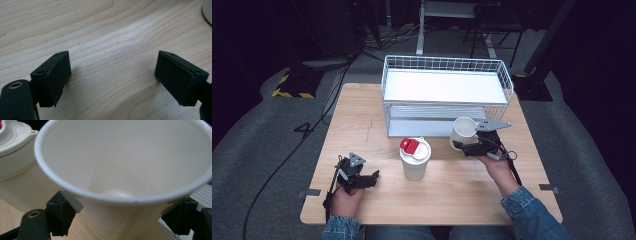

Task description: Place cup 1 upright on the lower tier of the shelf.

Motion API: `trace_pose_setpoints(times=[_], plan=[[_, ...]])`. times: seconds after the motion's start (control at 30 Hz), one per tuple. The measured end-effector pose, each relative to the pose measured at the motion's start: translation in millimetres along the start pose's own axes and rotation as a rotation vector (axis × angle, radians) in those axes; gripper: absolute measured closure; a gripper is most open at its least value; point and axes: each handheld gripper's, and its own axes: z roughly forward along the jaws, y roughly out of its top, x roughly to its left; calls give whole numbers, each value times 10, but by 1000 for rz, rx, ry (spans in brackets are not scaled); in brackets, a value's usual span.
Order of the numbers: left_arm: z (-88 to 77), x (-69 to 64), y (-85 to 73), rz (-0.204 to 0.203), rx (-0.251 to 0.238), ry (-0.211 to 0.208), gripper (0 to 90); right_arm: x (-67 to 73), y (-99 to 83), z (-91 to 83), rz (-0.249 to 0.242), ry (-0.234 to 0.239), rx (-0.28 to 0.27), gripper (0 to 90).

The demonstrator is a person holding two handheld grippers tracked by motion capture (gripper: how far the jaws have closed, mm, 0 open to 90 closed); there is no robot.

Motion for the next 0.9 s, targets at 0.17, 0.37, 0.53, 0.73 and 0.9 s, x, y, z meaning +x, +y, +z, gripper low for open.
trace_pose_setpoints(times=[0.17,0.37,0.53,0.73,0.9], plan=[[3,-1,3,-1,0,0,142,-66,28,127,3,-54,-4,228],[3,-1,3,-1,0,0,142,-120,45,272,-2,-88,6,228],[4,-1,3,-1,0,0,142,-191,54,379,13,-102,4,228],[4,-1,3,-1,0,0,142,-250,80,501,-4,-125,5,228],[5,-2,3,0,-1,1,142,-275,89,592,-18,-136,8,228]])
